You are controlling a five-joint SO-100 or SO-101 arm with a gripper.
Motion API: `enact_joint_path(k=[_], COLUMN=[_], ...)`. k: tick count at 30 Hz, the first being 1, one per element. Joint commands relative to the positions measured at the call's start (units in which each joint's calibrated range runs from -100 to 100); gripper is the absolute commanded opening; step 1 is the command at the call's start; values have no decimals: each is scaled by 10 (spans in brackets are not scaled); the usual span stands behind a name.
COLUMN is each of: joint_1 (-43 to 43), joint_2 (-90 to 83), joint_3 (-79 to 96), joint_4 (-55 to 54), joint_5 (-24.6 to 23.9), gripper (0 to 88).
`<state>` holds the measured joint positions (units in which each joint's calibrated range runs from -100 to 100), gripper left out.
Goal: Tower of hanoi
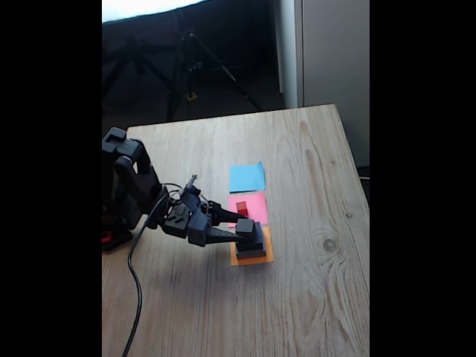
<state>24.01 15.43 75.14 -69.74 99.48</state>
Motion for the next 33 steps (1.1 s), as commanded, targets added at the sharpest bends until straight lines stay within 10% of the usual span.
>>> enact_joint_path(k=[1,20,33], joint_1=[-12,-54,-108], joint_2=[-70,-471,-530], joint_3=[11,-90,-660], joint_4=[25,601,1327], joint_5=[5,5,5], gripper=[79,75,73])
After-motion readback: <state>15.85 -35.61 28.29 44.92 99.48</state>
